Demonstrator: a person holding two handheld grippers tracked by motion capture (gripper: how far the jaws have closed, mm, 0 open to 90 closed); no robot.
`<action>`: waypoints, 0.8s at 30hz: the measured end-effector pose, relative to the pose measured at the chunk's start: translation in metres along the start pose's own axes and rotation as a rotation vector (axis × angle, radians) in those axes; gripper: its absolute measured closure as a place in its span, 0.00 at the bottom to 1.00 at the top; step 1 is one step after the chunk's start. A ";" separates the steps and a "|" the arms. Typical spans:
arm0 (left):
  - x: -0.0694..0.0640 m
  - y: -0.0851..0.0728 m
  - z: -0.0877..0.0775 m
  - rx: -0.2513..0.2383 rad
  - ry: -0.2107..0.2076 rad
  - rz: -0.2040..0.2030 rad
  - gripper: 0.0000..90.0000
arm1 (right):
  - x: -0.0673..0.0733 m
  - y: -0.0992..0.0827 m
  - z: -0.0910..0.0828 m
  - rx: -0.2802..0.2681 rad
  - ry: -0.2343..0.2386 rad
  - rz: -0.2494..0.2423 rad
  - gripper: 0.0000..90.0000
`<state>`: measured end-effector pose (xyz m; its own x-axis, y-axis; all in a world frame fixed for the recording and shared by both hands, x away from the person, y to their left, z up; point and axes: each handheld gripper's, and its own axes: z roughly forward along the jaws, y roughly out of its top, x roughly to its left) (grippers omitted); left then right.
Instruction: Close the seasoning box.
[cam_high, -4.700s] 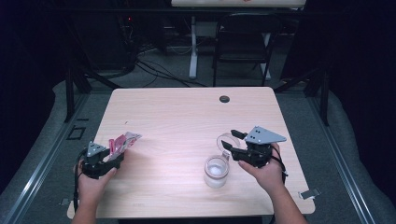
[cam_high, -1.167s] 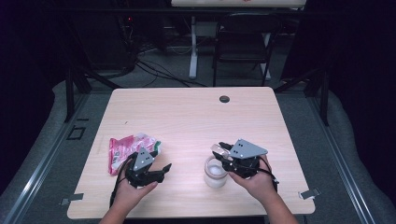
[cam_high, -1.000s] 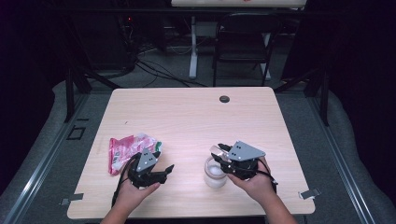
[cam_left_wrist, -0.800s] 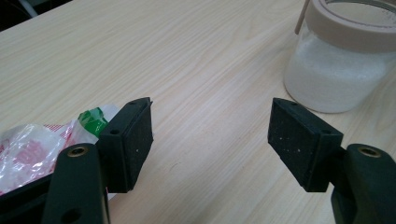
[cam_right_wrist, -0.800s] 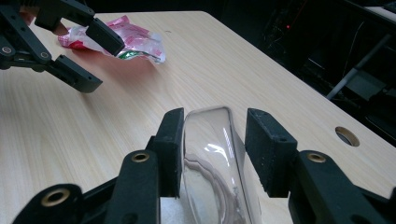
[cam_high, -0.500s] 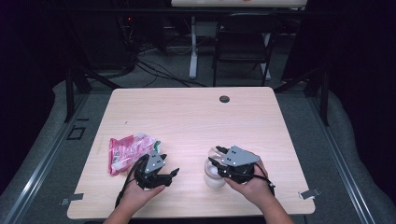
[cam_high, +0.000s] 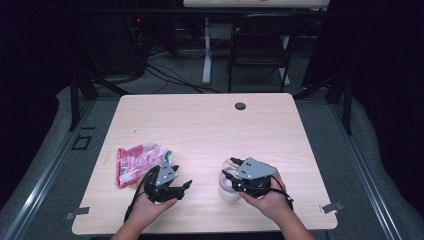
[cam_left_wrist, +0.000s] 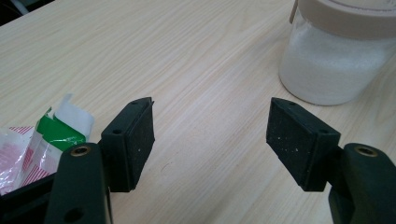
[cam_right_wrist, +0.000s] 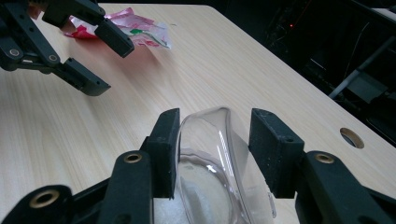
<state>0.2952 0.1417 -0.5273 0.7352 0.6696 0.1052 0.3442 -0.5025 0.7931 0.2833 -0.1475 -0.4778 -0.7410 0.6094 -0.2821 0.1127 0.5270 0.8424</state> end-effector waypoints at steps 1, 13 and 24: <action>0.000 0.000 0.000 0.000 0.000 0.000 0.36 | 0.000 0.000 0.000 0.003 0.000 -0.002 0.59; -0.001 0.001 0.000 -0.002 0.002 0.004 0.36 | 0.004 -0.002 0.005 0.020 0.017 -0.020 0.54; -0.001 0.001 -0.001 -0.007 0.002 -0.001 0.36 | 0.006 -0.002 0.006 0.031 0.019 -0.031 0.53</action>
<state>0.2942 0.1410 -0.5264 0.7337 0.6713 0.1052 0.3412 -0.4979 0.7973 0.2831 -0.1411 -0.4839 -0.7569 0.5812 -0.2990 0.1094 0.5637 0.8187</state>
